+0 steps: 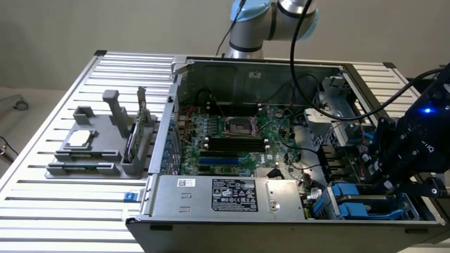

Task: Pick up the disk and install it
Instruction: 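Insert the first disk wire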

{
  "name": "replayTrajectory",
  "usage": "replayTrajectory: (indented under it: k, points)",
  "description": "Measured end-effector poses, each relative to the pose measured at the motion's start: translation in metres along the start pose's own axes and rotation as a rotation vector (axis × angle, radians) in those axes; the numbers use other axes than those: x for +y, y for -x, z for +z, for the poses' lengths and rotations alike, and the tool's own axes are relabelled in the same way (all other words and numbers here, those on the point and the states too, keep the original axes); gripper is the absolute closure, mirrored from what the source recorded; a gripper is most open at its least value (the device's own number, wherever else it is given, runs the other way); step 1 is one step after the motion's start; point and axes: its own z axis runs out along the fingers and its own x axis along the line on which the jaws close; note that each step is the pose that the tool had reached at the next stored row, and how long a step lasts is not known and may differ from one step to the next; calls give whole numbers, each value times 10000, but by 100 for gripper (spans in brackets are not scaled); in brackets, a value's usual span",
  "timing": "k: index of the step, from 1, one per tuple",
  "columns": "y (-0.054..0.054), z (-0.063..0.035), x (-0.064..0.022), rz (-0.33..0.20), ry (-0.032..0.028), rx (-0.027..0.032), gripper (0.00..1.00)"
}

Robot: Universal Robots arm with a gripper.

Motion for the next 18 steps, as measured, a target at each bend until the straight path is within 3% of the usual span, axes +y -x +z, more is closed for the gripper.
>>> replayTrajectory:
  k: [18]
  points:
    - [-4, -3, 0, 54, -33, 10, 83]
